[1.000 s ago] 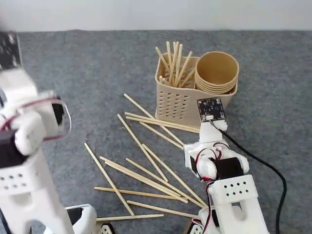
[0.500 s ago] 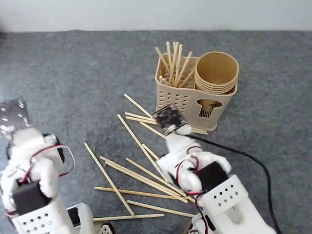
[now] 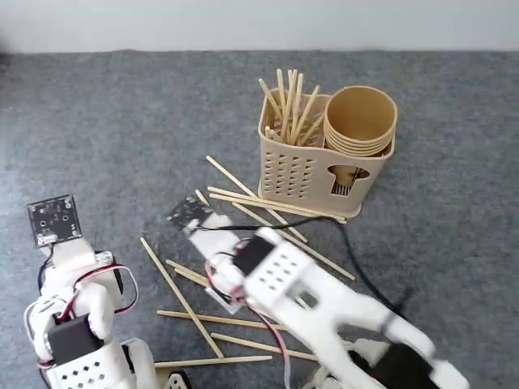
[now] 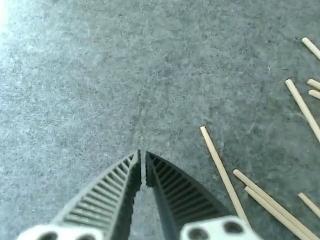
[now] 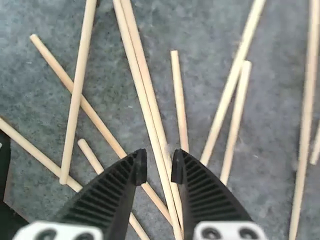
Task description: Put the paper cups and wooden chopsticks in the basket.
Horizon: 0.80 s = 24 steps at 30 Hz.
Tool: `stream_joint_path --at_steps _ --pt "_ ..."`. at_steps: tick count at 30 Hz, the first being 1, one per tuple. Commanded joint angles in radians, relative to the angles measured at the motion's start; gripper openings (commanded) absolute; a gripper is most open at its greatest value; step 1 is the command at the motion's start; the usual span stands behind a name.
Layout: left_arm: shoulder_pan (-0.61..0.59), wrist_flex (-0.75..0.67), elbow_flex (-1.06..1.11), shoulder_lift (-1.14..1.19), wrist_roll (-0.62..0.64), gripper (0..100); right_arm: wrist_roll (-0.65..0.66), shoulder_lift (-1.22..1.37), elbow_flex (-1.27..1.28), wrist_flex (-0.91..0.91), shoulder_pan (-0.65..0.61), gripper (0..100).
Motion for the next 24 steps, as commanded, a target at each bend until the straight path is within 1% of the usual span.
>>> stream_joint_path --at_steps 1,5,7,10,14,19,24 --pt "-0.064 -0.1 0.031 -0.015 -0.008 2 0.009 0.13 -0.133 0.001 -0.028 10.5" --pt "-0.109 -0.161 0.091 -0.015 -0.009 2 0.009 0.254 -0.21 0.001 -0.07 10.5" --pt "-0.109 -0.175 0.12 -0.017 -0.038 2 0.009 0.308 -0.247 -0.002 -0.085 10.5" --pt "-0.11 -0.178 0.151 -0.017 -0.081 2 0.009 0.367 -0.27 -0.054 -0.084 10.5" --pt "-0.13 -0.176 0.157 -0.017 -0.081 2 0.009 0.435 -0.272 -0.128 -0.081 10.5" --pt "-0.143 -0.178 0.177 -0.017 -0.08 2 0.009 0.51 -0.272 -0.176 -0.061 10.5" --pt "-0.143 -0.178 0.182 -0.017 -0.081 2 0.009 0.552 -0.273 -0.196 0.001 10.5"
